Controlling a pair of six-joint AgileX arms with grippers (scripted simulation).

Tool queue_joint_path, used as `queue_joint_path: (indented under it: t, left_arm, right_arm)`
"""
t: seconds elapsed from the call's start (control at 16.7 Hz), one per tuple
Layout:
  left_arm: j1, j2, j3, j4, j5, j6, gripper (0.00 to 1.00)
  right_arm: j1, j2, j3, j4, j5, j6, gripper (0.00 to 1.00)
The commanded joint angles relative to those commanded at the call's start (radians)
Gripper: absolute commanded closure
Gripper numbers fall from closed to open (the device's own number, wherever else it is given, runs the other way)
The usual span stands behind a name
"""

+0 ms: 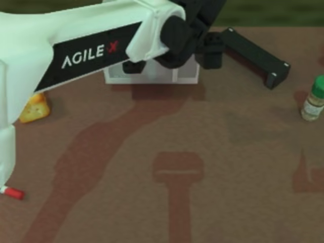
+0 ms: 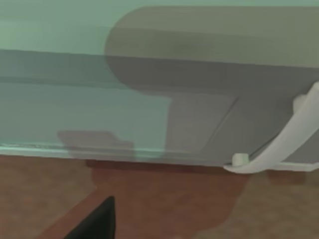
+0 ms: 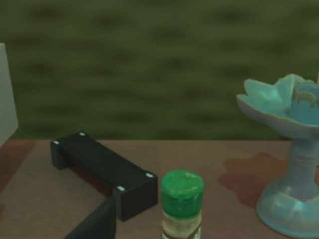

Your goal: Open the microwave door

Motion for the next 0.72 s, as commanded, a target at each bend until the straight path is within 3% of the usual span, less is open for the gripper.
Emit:
queue_joint_path:
  t: [0.42, 0.72]
  left_arm:
    - [0.008, 0.02, 0.012, 0.013, 0.005, 0.007, 0.0]
    - [0.056, 0.191, 0.091, 0.112, 0.034, 0.052, 0.0]
  right_arm:
    - [0.0, 0.0, 0.0, 0.0, 0.0, 0.0, 0.0]
    - [0.0, 0.0, 0.0, 0.0, 0.0, 0.0, 0.0]
